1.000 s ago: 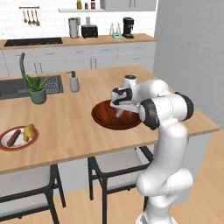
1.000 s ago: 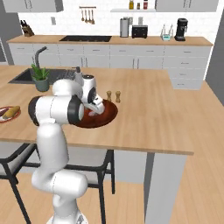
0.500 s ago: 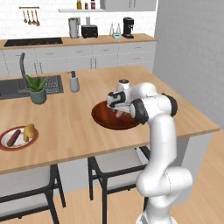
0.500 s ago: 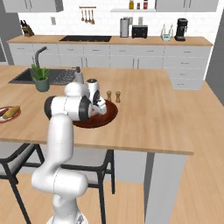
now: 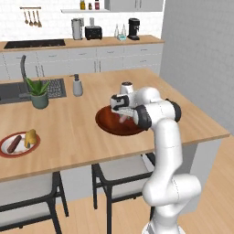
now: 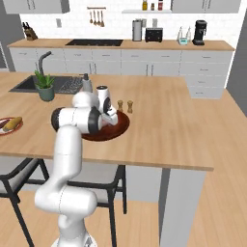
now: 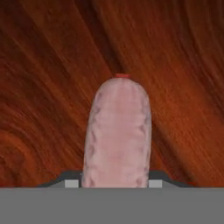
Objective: Place one bun and one sausage from the bowl on each plate.
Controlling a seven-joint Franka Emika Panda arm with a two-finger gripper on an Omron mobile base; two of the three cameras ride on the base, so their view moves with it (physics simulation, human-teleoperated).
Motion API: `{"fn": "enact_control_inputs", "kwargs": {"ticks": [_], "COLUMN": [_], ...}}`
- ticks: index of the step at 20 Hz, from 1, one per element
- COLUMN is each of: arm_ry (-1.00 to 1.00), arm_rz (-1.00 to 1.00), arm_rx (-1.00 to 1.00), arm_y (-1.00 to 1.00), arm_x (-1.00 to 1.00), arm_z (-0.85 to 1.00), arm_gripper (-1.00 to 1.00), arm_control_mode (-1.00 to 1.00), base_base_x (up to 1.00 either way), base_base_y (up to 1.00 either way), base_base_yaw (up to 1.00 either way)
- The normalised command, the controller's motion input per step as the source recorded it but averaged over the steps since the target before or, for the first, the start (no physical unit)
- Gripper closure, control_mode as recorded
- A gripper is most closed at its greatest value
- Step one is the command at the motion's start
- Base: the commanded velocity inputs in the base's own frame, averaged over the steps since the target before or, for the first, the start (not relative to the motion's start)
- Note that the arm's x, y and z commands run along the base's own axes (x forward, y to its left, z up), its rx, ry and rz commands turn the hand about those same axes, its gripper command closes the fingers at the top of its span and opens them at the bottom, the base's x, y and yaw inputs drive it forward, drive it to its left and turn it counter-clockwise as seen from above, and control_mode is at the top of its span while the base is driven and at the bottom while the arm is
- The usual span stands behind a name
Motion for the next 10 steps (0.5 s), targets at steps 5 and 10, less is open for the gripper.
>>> {"fn": "enact_control_inputs", "kwargs": {"ticks": [5, 10], "arm_ry": [-0.15, -0.1], "arm_rz": [0.0, 0.0], "arm_rx": [0.02, 0.08], "arm_y": [-0.02, -0.13], "arm_x": [-0.77, -0.98], "arm_z": [0.39, 1.0], "arm_gripper": [1.0, 1.0], "arm_control_mode": [-1.0, -1.0], "base_base_x": [0.0, 0.0], "base_base_y": [0.0, 0.0], "base_base_yaw": [0.0, 0.0]}}
